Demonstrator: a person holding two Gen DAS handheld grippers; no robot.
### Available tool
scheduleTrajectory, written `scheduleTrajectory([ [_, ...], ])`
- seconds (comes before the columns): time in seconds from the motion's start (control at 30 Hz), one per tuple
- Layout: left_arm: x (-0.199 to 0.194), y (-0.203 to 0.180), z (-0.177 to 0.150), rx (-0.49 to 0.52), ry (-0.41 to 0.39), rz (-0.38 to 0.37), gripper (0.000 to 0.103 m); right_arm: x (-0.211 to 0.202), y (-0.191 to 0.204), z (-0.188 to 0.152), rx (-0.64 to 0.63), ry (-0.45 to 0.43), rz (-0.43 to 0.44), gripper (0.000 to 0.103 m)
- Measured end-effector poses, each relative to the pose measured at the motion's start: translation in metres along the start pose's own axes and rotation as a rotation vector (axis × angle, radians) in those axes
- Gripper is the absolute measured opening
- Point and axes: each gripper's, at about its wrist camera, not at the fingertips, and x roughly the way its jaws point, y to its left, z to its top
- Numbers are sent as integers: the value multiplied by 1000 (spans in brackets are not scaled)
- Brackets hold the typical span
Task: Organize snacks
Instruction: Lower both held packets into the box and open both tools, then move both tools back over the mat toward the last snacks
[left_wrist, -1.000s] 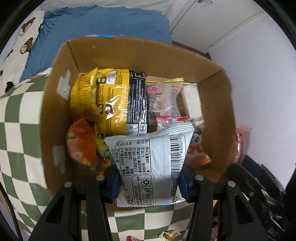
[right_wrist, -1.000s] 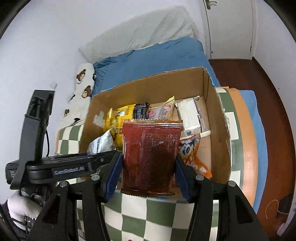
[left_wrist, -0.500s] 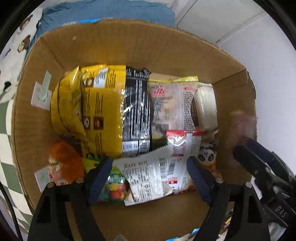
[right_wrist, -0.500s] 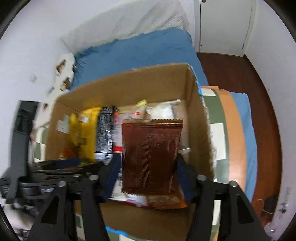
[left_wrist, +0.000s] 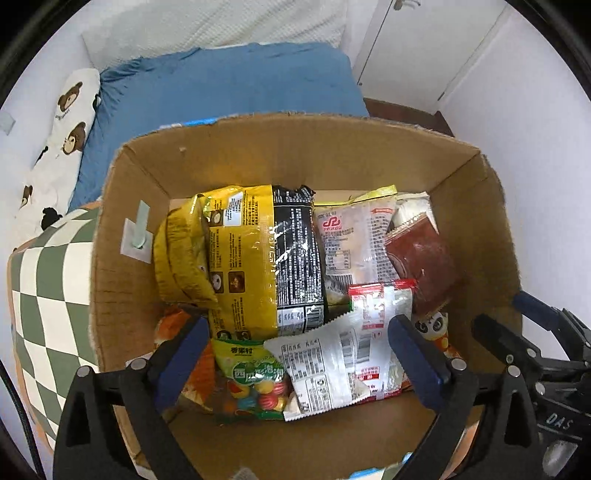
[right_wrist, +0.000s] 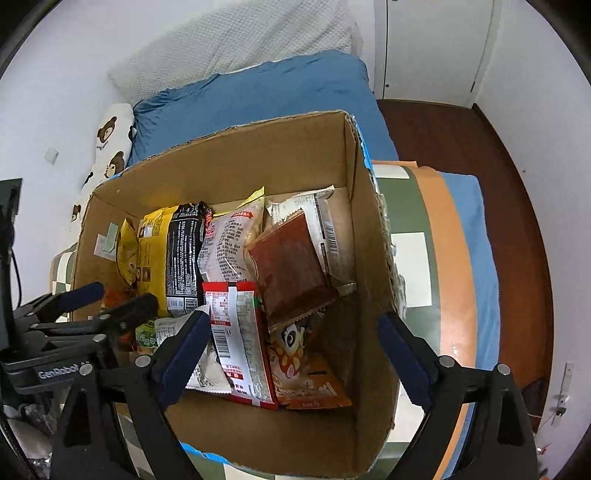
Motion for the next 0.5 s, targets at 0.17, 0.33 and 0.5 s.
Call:
scheduleTrajectory([
  [0.17, -28, -1, -18, 13, -99, 48, 100, -18, 4, -11, -12, -46, -8, 94],
  [0.33, -62, 5, -43, 4, -199, 85, 100, -45, 12, -30, -38, -117, -36, 94],
  [0.5, -89, 8, -69, -16, -276, 103, 100, -70, 18, -48, -52, -173, -49, 94],
])
